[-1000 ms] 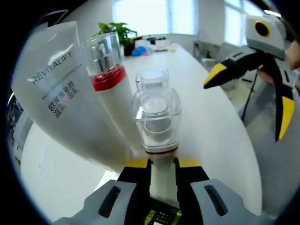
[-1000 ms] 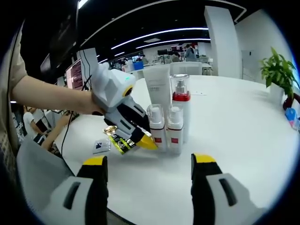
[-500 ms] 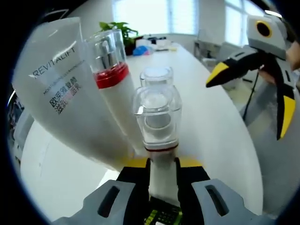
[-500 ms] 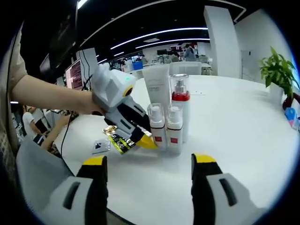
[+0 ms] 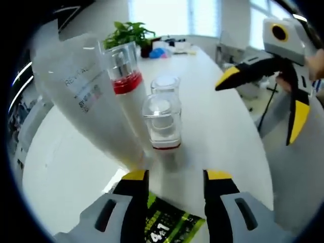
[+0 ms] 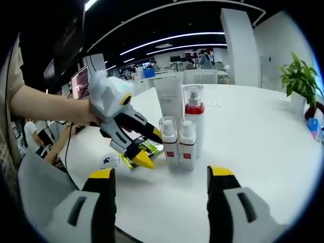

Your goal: Arrange the skincare products in the storage area until every visible bottle or jar stands upright without overlapping.

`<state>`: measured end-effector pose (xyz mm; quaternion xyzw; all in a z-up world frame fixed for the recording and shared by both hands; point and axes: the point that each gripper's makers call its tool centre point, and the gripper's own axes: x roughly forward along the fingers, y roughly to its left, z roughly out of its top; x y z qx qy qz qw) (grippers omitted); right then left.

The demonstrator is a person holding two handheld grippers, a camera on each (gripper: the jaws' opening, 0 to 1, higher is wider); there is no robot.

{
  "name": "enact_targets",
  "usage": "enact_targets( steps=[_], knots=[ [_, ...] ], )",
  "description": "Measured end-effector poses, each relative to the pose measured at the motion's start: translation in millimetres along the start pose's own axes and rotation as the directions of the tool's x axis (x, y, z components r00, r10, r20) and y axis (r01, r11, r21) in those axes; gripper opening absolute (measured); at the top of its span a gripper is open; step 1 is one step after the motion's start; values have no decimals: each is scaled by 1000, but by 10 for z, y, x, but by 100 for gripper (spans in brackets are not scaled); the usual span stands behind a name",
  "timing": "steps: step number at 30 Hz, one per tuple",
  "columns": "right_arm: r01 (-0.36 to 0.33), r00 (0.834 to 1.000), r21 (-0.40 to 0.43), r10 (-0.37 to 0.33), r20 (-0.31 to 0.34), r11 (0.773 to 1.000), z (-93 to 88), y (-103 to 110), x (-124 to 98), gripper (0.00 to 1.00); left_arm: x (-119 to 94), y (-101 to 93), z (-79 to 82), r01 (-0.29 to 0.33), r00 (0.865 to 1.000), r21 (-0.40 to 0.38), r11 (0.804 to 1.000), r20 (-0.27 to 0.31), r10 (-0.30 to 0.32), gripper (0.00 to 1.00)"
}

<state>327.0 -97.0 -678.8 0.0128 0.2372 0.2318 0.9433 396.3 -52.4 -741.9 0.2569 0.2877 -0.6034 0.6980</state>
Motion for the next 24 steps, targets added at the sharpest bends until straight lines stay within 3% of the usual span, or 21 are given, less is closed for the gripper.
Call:
enact_targets(
  steps=[11, 18, 24],
  knots=[
    [2, 1000, -19, -1, 16, 1000, 68, -12, -78, 78, -338, -209, -181, -34, 999, -202, 979, 19, 38, 60],
    [-4, 1000, -42, 6, 31, 999, 132, 27, -139, 80, -620, -383, -267, -68, 994, -315, 946, 64, 93, 76],
    [-7, 999, -54, 9, 37, 999, 166, 57, -210, 83, -828, -525, -429, -97, 988, -402, 910, 69, 136, 81]
  ],
)
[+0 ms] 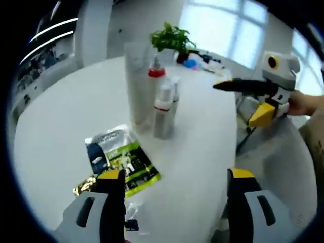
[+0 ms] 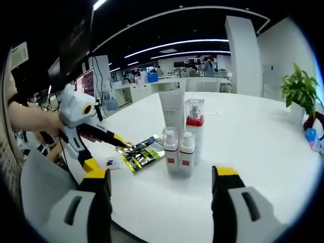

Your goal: Arrange the skincare products in the storage area until every visible bottle or jar stands upright without overlapping.

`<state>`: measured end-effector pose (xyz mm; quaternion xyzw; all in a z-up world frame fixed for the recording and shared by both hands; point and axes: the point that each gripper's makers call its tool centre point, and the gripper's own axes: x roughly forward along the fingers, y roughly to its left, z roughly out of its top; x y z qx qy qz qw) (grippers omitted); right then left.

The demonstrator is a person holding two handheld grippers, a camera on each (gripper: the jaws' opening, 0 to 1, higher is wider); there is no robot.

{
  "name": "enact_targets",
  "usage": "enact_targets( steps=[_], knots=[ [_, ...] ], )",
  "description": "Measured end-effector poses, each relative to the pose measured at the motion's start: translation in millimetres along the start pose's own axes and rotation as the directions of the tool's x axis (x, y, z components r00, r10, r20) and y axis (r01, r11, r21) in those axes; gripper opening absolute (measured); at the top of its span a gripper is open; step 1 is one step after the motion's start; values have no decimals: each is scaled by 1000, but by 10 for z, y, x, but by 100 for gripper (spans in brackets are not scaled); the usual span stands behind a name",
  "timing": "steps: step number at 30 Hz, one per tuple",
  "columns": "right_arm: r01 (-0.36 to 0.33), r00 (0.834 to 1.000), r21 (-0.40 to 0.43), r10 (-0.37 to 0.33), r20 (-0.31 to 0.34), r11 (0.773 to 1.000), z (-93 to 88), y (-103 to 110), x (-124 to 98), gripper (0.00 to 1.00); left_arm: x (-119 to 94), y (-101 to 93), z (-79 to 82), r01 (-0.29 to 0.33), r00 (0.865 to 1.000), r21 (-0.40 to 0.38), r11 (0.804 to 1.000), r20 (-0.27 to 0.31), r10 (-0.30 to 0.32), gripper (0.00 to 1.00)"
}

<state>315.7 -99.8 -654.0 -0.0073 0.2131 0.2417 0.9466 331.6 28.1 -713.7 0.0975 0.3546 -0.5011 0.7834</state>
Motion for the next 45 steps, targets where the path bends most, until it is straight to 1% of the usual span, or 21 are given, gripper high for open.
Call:
enact_targets(
  steps=[1, 4, 7, 10, 12, 18, 21, 25, 27, 30, 32, 33, 37, 41, 45],
  knots=[
    [2, 1000, -1, -2, 2, 1000, 8, -1, -18, 83, -30, -4, -32, -5, 1000, -9, 1000, 0, 5, 81],
    [4, 1000, 2, -4, 8, 1000, 21, -5, -58, 84, -145, -23, -157, -24, 1000, -70, 997, 2, 24, 85],
    [5, 1000, 6, -5, 12, 1000, 29, -1, -89, 85, -235, -51, -226, -37, 999, -122, 992, 4, 37, 90],
    [3, 1000, 5, -3, 13, 1000, 34, 24, -124, 86, -363, -68, -266, -69, 997, -145, 987, 37, 75, 92],
    [1, 1000, 5, -1, 14, 1000, 36, 33, -132, 87, -436, -50, -280, -107, 991, -164, 981, 63, 118, 97],
    [-11, 1000, 7, 11, 16, 1000, 48, 93, -183, 88, -671, -146, -375, -141, 982, -215, 966, 95, 164, 97],
    [-14, 1000, 10, 13, 15, 1000, 45, 110, -205, 92, -762, -184, -426, -160, 977, -229, 960, 99, 187, 97],
    [-21, 1000, 16, 20, 11, 1000, 21, 145, -249, 92, -902, -218, -496, -201, 967, -238, 950, 110, 231, 97],
    [-22, 1000, 19, 22, 5, 1000, -22, 173, -269, 93, -960, -235, -512, -217, 961, -240, 946, 115, 250, 97],
    [-22, 1000, 4, 22, -6, 1000, -46, 184, -257, 94, -1013, -248, -507, -236, 954, -241, 941, 126, 272, 97],
    [-24, 1000, 7, 24, -6, 1000, -44, 184, -238, 94, -1029, -224, -444, -255, 946, -220, 942, 146, 290, 97],
    [-25, 1000, 6, 25, -11, 1000, -54, 186, -237, 94, -1030, -220, -430, -255, 944, -224, 941, 151, 292, 97],
    [-34, 999, 6, 34, -11, 999, -64, 200, -246, 93, -1024, -226, -453, -264, 943, -223, 938, 142, 300, 97],
    [-37, 999, 6, 38, -17, 999, -83, 202, -240, 93, -989, -257, -472, -257, 950, -213, 943, 125, 287, 97],
    [-38, 999, 17, 38, -18, 999, -102, 189, -242, 94, -958, -233, -504, -263, 950, -226, 938, 107, 292, 97]
  ],
)
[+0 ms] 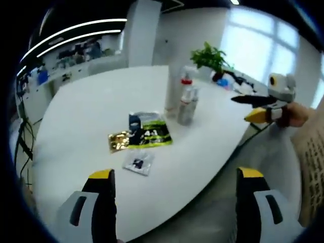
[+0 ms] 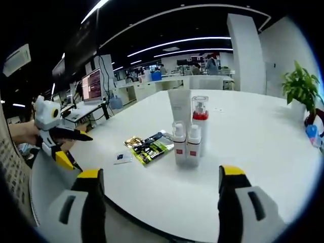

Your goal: Arrange the skincare products in the storage area until every visible bottle or jar stands upright without overlapping.

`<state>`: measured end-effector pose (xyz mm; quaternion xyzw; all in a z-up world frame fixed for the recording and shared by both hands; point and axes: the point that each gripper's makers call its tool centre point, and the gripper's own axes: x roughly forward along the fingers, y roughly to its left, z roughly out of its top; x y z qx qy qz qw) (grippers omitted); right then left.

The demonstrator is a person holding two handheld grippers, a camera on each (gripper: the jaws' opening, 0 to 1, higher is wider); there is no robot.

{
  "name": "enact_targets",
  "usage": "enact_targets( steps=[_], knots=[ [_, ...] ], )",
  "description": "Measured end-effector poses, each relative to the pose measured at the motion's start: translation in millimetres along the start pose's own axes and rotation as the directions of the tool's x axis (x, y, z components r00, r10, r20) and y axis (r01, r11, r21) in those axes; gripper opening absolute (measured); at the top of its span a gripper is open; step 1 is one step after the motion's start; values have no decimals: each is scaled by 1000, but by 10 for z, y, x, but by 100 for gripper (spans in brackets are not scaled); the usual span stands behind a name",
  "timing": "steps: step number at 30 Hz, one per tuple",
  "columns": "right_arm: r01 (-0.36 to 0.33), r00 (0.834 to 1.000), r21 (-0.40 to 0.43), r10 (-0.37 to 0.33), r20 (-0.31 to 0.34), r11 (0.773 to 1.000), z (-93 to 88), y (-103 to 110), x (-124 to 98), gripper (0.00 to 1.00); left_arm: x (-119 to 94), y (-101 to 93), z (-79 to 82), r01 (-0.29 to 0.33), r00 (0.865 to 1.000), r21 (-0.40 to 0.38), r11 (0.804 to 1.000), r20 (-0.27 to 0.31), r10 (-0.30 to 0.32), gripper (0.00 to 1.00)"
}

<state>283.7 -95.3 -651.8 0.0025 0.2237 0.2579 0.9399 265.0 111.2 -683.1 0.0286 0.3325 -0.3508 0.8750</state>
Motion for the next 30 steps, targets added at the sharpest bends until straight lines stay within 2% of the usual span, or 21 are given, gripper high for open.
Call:
enact_targets(
  steps=[6, 14, 20, 25, 30],
  knots=[
    [-1, 1000, 6, 1, 4, 1000, -7, -11, -4, 94, 120, -43, -63, 2, 999, -8, 1000, -49, -2, 97],
    [-4, 1000, 18, 4, 14, 1000, 1, -36, -1, 93, 295, 19, 58, -12, 999, -24, 1000, -52, 11, 97],
    [-6, 1000, -10, 6, 8, 1000, -14, -29, 16, 92, 521, 111, 47, -39, 995, -27, 999, -89, 36, 97],
    [-9, 1000, -31, 9, 0, 999, -24, -18, 24, 92, 770, 184, 52, -59, 991, 10, 998, -123, 60, 97],
    [-1, 1000, -16, 1, 0, 1000, -28, -52, 23, 91, 939, 251, 92, -82, 986, 23, 996, -141, 85, 97]
  ],
)
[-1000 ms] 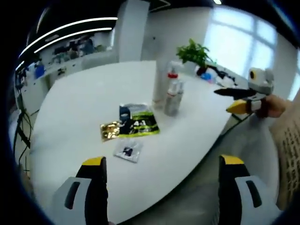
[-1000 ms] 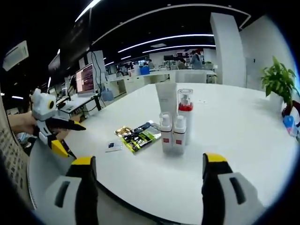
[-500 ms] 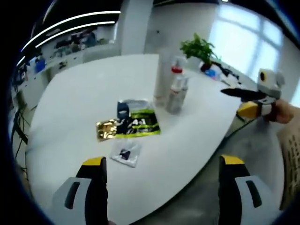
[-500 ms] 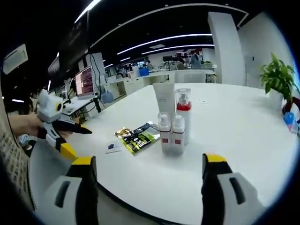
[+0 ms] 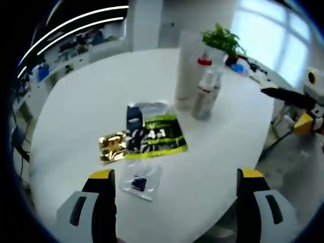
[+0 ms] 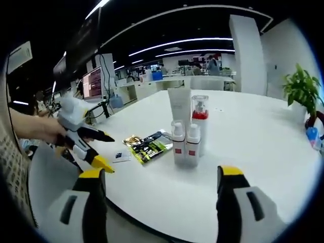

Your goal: Arrange the skincare products in the storage area until every visible bottle or jar stands upright without overlapping.

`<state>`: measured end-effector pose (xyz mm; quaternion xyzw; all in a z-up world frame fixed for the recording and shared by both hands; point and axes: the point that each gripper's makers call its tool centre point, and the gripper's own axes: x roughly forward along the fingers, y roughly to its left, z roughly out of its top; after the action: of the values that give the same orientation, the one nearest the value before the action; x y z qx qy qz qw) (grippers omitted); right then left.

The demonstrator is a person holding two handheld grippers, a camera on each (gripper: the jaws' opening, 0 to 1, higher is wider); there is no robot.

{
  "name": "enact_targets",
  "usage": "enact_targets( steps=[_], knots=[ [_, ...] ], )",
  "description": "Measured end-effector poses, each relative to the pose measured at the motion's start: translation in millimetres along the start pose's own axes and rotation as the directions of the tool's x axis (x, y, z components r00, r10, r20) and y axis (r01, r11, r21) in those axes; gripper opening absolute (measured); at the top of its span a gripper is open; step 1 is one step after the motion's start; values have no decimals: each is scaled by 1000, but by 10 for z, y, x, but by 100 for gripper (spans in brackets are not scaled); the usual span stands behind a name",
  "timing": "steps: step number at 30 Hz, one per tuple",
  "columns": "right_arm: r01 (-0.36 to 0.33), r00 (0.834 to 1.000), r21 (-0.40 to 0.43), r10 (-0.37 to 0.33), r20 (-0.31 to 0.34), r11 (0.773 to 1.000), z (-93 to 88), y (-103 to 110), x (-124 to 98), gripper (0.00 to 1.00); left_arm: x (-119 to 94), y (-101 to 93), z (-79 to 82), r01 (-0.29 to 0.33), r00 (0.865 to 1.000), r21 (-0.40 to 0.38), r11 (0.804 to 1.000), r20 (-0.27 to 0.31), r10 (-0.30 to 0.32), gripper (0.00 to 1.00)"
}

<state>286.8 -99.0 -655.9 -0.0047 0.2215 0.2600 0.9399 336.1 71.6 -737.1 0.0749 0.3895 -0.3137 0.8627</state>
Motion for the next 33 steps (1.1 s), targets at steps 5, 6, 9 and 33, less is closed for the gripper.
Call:
enact_targets(
  steps=[5, 6, 9, 33],
  knots=[
    [6, 1000, 30, -6, 0, 1000, -11, -24, 0, 90, 178, 65, 35, -18, 999, 52, 998, -29, 20, 97],
    [6, 1000, 32, -6, 0, 999, -11, -23, 0, 90, 215, 72, 39, -18, 999, 60, 998, -38, 20, 97],
    [15, 1000, 37, -15, 3, 999, -8, -44, -4, 90, 333, 96, 33, -18, 993, 92, 996, -111, 28, 97],
    [70, 998, 77, -70, -1, 995, -21, -172, -7, 90, 1035, 350, 405, -63, 972, 88, 994, -222, 81, 97]
  ],
)
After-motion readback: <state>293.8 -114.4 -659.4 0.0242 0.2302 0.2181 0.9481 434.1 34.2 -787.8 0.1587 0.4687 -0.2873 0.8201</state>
